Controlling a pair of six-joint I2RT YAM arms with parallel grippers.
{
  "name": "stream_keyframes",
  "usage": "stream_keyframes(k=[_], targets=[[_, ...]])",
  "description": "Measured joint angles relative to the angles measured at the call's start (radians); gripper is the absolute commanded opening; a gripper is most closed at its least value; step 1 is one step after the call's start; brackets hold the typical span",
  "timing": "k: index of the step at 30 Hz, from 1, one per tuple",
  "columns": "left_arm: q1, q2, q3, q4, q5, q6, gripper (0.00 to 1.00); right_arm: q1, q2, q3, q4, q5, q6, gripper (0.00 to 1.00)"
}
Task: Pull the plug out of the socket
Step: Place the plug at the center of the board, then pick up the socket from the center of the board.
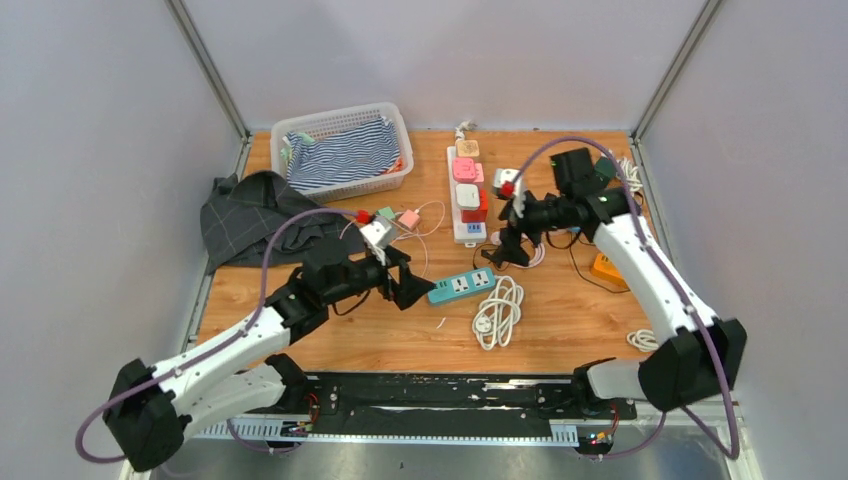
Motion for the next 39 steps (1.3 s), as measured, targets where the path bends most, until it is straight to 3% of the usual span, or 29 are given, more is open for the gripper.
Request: stream_keyframes(k=[4, 9, 14, 25, 28, 31, 34, 37, 39], targets=[[-0.143, 0.157, 0.052, -0.005, -0.095, 0.095, 0.98, -0.167, -0.139, -0.136, 0.043, -0.109, -0.020, 0.97], [-0.233, 0.417, 0.171, -0.008, -0.177, 0.257, 0.98, -0.297, -0.095, -0.181, 0.048, -0.205, -0.027, 0.96], [-0.253, 0.653, 0.280, -0.012, -0.209, 0.368, 0.96, -0.313, -0.041, -0.180, 0.029, -0.238, -0.047, 0.96], [-0.303, 0.935, 0.465, -0.060, -0.330, 0.427, 0.77, -0.325, -0.041, -0.180, 0.014, -0.257, -0.058, 0.96], [-0.304, 0.997, 0.528, -0.121, -0.367, 0.434, 0.65, -0.325, -0.041, -0.180, 0.011, -0.257, -0.058, 0.96], [-0.309, 1.043, 0.606, -0.200, -0.396, 0.438, 0.37, -0.327, -0.039, -0.180, 0.009, -0.257, -0.058, 0.96], [-0.314, 1.055, 0.636, -0.243, -0.411, 0.443, 0.18, -0.330, -0.039, -0.180, 0.008, -0.257, -0.058, 0.96], [-0.318, 1.029, 0.611, -0.254, -0.418, 0.439, 0.04, -0.333, -0.039, -0.180, 0.008, -0.257, -0.058, 0.96], [-0.322, 0.988, 0.570, -0.262, -0.418, 0.435, 0.00, -0.335, -0.039, -0.180, 0.008, -0.258, -0.058, 0.96]])
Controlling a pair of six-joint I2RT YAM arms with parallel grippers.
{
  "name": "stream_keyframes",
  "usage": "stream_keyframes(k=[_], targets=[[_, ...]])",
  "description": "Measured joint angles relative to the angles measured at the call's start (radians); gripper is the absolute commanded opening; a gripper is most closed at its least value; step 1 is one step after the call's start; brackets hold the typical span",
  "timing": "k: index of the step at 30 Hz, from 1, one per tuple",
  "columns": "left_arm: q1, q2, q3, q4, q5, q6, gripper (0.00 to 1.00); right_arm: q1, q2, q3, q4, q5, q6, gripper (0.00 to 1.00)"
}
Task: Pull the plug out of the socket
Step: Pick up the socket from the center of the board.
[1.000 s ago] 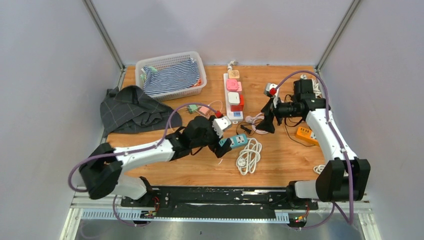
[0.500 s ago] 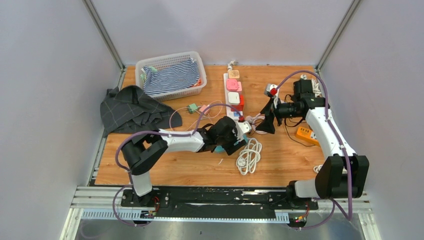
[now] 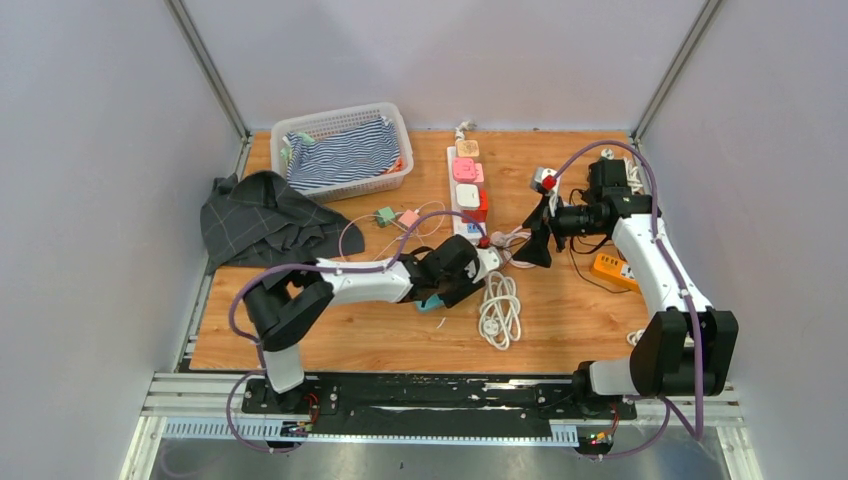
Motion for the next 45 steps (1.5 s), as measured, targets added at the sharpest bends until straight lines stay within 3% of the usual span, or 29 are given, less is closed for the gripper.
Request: stream_keyframes(k=[14, 29, 39, 45], targets=[[-0.007, -0.483, -0.299, 0.031, -0.083, -0.103, 0.00, -0.042, -0.001, 0.001, -0.004, -0.022, -0.001, 0.96], [-0.003, -0.770, -0.474, 0.038, -0.487, -0.368, 0.00, -0.066, 0.000, 0.002, -0.004, -0.029, -0.011, 0.96], [0.014, -1.129, -0.518, 0.031, -0.451, -0.370, 0.00, -0.101, 0.011, 0.002, -0.004, -0.023, -0.018, 0.96], [0.162, -1.160, -0.507, 0.027, -0.373, -0.387, 0.00, -0.106, 0.011, 0.002, -0.004, -0.025, -0.018, 0.96]])
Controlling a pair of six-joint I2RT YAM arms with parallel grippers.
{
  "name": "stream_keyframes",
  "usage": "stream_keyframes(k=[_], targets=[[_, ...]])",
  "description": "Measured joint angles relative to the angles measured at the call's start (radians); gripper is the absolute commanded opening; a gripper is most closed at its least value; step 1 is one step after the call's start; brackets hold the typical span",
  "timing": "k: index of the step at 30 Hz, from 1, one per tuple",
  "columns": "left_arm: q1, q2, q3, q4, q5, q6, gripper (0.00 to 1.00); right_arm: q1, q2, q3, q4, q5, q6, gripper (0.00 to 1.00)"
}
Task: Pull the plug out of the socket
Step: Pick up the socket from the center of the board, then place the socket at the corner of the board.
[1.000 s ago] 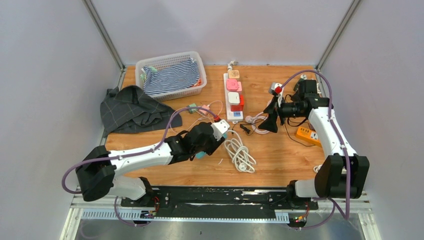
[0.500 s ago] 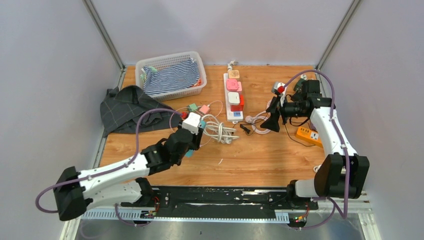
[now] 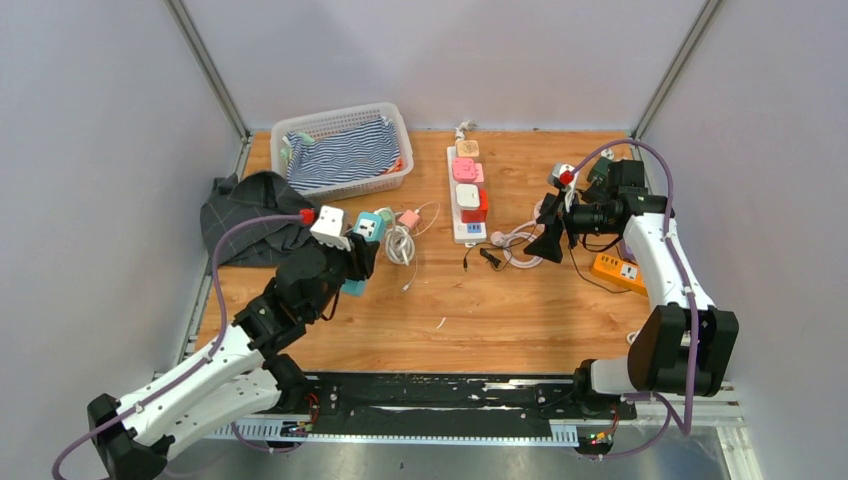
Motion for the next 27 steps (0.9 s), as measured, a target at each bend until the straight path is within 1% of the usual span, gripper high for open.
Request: stream_keyframes(k=[3, 6, 13, 22, 27], targets=[[0.089, 0.006, 0.031, -0.016, 0.066, -0.029, 0.00, 0.000, 0.000, 0.000, 0.000, -0.002, 0.000, 0.96], [0.134, 0.014, 0.077, -0.031, 0.124, -0.054, 0.00, 0.000, 0.000, 0.000, 0.000, -0.005, 0.000, 0.96], [0.147, 0.019, 0.155, -0.027, 0.215, -0.114, 0.00, 0.000, 0.000, 0.000, 0.000, -0.019, 0.000, 0.96], [0.175, 0.007, 0.161, -0.027, 0.280, -0.204, 0.00, 0.000, 0.000, 0.000, 0.000, -0.028, 0.000, 0.95], [0.224, -0.003, 0.164, -0.039, 0.340, -0.277, 0.00, 0.000, 0.000, 0.000, 0.000, -0.029, 0.000, 0.95]])
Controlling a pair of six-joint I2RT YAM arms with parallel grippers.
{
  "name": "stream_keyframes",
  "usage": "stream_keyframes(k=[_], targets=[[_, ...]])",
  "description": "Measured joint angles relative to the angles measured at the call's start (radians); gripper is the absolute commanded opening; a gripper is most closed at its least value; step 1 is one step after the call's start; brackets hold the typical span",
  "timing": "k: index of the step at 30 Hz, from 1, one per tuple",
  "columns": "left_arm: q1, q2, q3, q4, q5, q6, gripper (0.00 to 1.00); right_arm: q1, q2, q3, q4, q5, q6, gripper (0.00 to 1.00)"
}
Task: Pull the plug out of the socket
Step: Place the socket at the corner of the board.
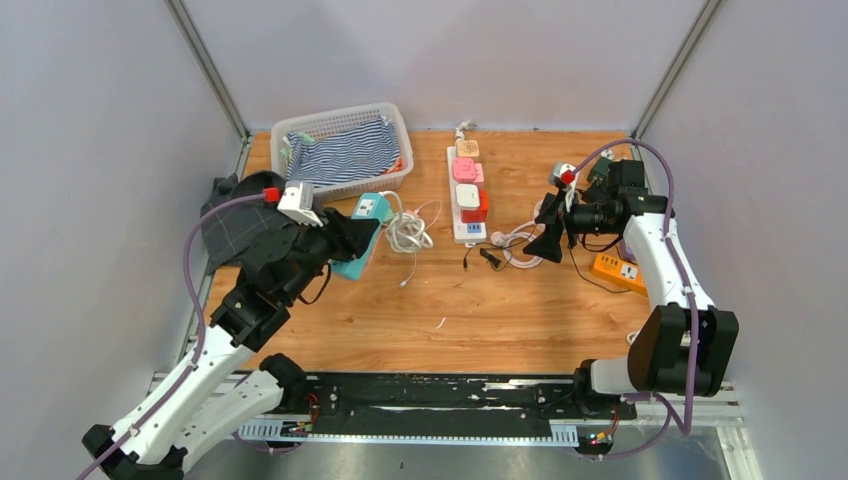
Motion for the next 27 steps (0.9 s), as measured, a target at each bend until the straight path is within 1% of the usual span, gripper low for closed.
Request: stream_keyframes(k=[5, 9, 14, 19, 23, 27], targets=[[0.057, -0.048, 0.008, -0.042, 0.012, -0.059, 0.00, 0.000, 0.000, 0.000, 0.000, -0.006, 0.000, 0.95], [0.087, -0.081, 0.054, -0.103, -0.016, -0.072, 0.00, 0.000, 0.000, 0.000, 0.000, -0.006, -0.001, 0.95], [0.106, -0.103, 0.121, -0.170, -0.111, -0.058, 0.00, 0.000, 0.000, 0.000, 0.000, -0.006, -0.004, 0.94], [0.125, -0.111, 0.128, -0.229, -0.223, -0.028, 0.00, 0.000, 0.000, -0.001, 0.000, -0.006, -0.011, 0.94], [0.164, -0.101, 0.128, -0.287, -0.290, -0.013, 0.00, 0.000, 0.000, -0.006, 0.000, -0.006, -0.023, 0.94], [0.229, -0.100, 0.111, -0.322, -0.349, -0.003, 0.00, 0.000, -0.007, -0.021, 0.000, -0.002, -0.031, 0.94]])
